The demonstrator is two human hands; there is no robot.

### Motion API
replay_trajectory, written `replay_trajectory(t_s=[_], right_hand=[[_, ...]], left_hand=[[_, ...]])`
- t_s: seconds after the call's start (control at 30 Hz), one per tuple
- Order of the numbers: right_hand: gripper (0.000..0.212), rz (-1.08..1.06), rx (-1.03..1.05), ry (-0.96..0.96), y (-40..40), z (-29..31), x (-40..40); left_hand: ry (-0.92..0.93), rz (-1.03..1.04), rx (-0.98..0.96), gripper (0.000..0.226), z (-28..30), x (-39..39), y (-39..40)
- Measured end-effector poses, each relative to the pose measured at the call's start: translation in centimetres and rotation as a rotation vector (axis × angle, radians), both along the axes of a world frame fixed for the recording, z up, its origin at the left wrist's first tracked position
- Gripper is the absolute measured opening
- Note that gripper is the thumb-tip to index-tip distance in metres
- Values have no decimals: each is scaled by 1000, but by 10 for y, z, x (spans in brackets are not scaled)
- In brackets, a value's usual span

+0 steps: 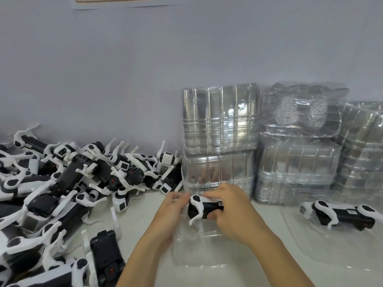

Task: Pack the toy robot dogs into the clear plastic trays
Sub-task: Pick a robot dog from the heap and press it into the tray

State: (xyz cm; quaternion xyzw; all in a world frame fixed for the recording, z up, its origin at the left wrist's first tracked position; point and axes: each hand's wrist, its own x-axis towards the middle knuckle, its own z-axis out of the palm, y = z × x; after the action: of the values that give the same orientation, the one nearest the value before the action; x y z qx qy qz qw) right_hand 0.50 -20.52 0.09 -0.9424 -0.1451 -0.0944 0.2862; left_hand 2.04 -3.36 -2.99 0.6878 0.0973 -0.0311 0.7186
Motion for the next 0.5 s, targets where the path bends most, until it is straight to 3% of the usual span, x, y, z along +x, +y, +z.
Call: replay_trajectory(t_s=[0.33, 0.5], right_hand=[[24, -18, -25, -13, 2, 0, 0], [36, -9, -74, -10, 6, 1, -2]], left_hand=[[1, -2, -9, 13, 4, -4, 1], [12, 21, 69, 14, 7, -5, -3]])
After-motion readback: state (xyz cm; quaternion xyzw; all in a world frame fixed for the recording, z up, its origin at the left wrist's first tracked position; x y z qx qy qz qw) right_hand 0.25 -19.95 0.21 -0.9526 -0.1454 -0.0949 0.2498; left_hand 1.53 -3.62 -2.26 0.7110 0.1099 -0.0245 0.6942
